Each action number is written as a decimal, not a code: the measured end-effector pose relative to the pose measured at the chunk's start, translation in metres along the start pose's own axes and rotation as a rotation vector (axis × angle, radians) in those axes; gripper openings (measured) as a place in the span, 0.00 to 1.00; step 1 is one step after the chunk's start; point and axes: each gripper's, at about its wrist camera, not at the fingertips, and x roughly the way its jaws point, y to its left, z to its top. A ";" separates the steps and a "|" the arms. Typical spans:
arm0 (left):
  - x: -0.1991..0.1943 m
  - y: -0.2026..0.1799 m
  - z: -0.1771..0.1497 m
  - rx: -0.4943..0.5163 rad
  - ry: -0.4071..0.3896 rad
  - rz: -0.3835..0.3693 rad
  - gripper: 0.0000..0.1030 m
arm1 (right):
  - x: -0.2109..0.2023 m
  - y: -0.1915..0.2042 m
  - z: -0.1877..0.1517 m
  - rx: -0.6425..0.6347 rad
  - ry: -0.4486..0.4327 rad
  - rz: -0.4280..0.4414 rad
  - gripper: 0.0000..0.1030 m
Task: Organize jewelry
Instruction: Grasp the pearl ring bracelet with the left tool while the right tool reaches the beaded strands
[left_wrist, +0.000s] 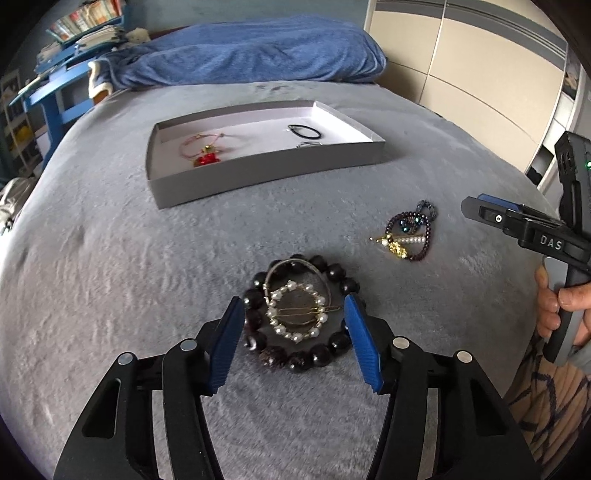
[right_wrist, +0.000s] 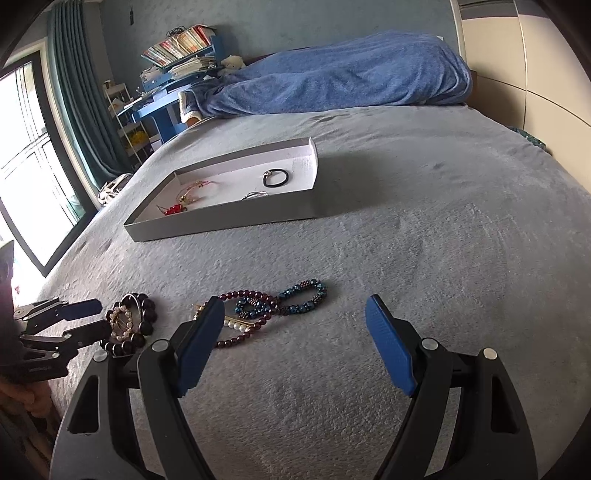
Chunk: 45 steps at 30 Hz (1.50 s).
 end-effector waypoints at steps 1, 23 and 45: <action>0.004 -0.002 0.000 0.005 0.006 0.000 0.56 | 0.001 0.001 -0.001 -0.007 0.003 0.000 0.75; -0.012 0.007 0.011 -0.031 -0.099 0.023 0.39 | 0.018 0.019 -0.007 -0.061 0.064 0.027 0.74; -0.015 0.017 0.014 -0.077 -0.115 0.021 0.39 | 0.039 0.015 0.001 0.084 0.134 0.155 0.06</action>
